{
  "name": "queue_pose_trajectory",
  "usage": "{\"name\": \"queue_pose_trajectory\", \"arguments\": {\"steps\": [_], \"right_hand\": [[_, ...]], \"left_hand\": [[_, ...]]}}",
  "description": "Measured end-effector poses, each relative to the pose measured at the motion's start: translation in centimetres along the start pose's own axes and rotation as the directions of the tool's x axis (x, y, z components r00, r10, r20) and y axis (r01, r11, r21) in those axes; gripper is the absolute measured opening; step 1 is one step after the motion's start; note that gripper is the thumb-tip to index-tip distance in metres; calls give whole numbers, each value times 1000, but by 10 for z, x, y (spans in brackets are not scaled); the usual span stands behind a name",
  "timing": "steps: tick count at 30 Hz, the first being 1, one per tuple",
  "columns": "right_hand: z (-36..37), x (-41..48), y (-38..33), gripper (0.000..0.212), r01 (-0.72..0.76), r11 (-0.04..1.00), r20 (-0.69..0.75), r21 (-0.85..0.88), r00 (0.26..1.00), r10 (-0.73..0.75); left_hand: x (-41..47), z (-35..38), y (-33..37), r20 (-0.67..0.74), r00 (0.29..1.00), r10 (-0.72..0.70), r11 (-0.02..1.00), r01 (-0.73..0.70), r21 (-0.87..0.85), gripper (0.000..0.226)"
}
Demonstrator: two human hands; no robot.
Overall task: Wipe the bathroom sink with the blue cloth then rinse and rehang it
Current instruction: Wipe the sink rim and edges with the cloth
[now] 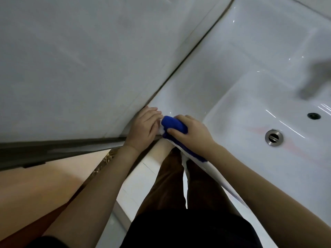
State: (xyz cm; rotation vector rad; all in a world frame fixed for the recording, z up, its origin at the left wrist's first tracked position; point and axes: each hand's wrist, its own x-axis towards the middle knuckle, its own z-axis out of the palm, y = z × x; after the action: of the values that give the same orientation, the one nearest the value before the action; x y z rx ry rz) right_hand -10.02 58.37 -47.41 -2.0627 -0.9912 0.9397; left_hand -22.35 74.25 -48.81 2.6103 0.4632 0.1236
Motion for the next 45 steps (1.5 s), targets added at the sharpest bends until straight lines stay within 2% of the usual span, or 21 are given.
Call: {"name": "queue_pose_trajectory", "arguments": {"steps": [4,6,9,12,14,16,20,22,24,31,34,40,42,45], "right_hand": [[-26,-93,39,31,-108,994,37,9,994,107],[-28,-108,49,30,-158,987,36,15,987,158],[-14,-72,35,33,-115,993,-23,-25,993,115],[10,-16,9,36,-57,997,-62,-50,997,54],[10,-13,3,37,-64,997,-87,-42,994,60],[0,-47,16,37,-94,995,-88,-23,992,92],[-29,-155,62,30,-263,965,-93,-7,961,261],[-34,-179,73,28,-312,950,-90,0,946,311],[-29,-167,70,28,-315,949,-97,-6,945,313],[12,-29,1,39,-180,981,-150,-72,974,168],[5,-56,10,39,-197,979,-171,-58,968,184],[-30,-187,70,29,-409,913,-188,-16,898,399],[-28,-183,68,27,-418,909,-194,-14,892,407],[-10,-122,43,29,-339,940,-219,-46,921,322]], "left_hand": [[0,9,-6,-84,994,73,997,-70,39,30],[0,12,-7,-109,991,75,997,-72,34,29],[1,14,-5,-120,989,86,996,-81,47,30],[-2,13,-2,-56,998,26,998,-23,60,34],[-3,11,-2,-24,1000,17,998,-16,62,35],[-2,11,-3,-35,998,44,997,-41,65,35],[2,16,-9,-88,989,119,991,-112,80,34],[2,16,-10,-103,986,129,988,-119,101,36],[2,16,-8,-112,987,119,989,-107,104,38],[1,12,-9,-36,995,96,989,-91,116,41],[2,10,-12,-32,991,129,986,-125,111,38],[3,9,-15,-25,985,169,980,-166,106,37],[3,8,-16,-16,985,174,979,-171,108,38],[3,7,-13,-16,986,166,982,-164,90,39]]}}
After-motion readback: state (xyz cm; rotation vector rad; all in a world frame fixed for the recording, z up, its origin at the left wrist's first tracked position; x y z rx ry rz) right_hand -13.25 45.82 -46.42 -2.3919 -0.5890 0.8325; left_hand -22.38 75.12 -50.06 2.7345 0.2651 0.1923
